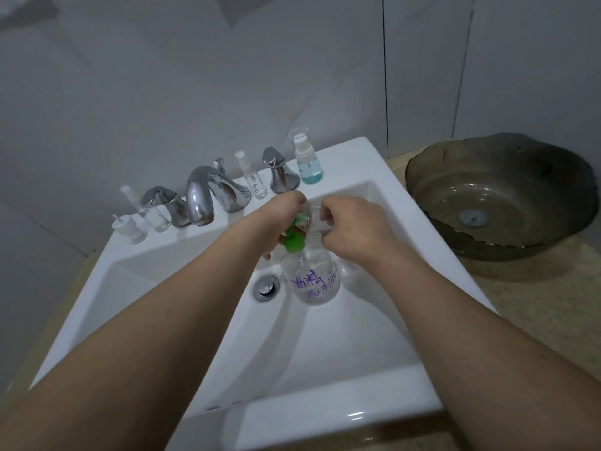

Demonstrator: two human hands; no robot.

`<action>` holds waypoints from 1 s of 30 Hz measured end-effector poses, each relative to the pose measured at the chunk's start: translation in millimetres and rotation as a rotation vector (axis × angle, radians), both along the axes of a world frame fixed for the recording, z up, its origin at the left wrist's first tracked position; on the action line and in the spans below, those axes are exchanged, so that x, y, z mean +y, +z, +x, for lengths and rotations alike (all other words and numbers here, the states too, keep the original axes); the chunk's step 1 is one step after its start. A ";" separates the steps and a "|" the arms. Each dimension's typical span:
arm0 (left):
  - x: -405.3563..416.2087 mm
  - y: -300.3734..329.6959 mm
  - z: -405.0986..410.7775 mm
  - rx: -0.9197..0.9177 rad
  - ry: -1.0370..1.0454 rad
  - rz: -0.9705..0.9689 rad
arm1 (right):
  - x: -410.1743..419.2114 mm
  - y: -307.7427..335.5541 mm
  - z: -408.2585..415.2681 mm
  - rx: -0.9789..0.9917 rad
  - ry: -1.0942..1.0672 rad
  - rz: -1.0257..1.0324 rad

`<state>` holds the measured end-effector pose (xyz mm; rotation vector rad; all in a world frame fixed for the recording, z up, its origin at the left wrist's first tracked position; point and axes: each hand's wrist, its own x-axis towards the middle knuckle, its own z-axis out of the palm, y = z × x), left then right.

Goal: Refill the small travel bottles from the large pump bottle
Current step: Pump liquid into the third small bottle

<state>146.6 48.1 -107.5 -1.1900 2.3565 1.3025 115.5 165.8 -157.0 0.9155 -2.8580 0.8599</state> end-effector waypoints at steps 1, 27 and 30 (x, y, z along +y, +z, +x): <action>0.6 0.2 0.5 -0.003 -0.005 0.000 | -0.2 -0.3 0.0 0.000 -0.001 -0.003; 7.9 13.2 9.0 0.048 -0.009 0.006 | -2.0 -2.9 -1.1 0.010 -0.006 -0.019; 9.5 16.8 10.8 0.061 -0.042 -0.014 | -2.4 -3.1 -1.7 0.023 -0.001 -0.019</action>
